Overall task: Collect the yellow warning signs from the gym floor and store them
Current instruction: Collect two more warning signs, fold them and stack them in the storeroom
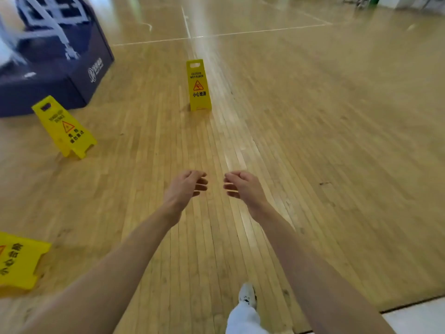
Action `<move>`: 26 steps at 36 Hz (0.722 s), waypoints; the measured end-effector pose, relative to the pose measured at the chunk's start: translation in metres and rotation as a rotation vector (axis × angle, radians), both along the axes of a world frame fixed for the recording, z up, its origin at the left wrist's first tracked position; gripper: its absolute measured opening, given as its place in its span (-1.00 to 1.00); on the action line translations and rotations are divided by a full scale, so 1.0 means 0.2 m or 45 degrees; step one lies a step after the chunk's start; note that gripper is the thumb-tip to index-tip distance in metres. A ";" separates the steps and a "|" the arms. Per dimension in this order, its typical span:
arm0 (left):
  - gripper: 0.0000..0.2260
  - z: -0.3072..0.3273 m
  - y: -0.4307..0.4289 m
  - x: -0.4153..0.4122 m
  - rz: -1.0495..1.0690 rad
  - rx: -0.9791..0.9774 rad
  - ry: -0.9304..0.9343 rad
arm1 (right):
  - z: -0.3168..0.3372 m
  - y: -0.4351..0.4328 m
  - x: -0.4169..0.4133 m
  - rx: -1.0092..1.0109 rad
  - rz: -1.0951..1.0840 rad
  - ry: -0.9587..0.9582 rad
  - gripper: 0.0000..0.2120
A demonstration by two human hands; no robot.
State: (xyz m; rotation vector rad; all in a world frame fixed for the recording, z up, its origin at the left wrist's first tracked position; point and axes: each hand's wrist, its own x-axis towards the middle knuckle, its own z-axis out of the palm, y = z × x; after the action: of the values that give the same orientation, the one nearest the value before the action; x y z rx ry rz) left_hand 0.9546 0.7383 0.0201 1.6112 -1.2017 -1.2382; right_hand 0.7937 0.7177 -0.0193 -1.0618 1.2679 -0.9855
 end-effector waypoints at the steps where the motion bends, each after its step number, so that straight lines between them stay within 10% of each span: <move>1: -0.75 0.01 -0.11 -0.03 0.020 0.010 -0.008 | 0.00 -0.11 -0.02 0.010 -0.013 -0.009 -0.86; 26: -0.73 -0.05 -2.29 0.27 0.219 0.035 0.122 | 0.01 -2.38 0.20 0.091 0.212 0.253 -0.77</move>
State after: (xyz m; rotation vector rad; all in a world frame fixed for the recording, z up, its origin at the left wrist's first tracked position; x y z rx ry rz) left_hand 1.0086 0.2794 0.0095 1.6197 -0.9697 -1.2117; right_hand 0.8332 0.2421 -0.0175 -1.2113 1.3408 -0.7173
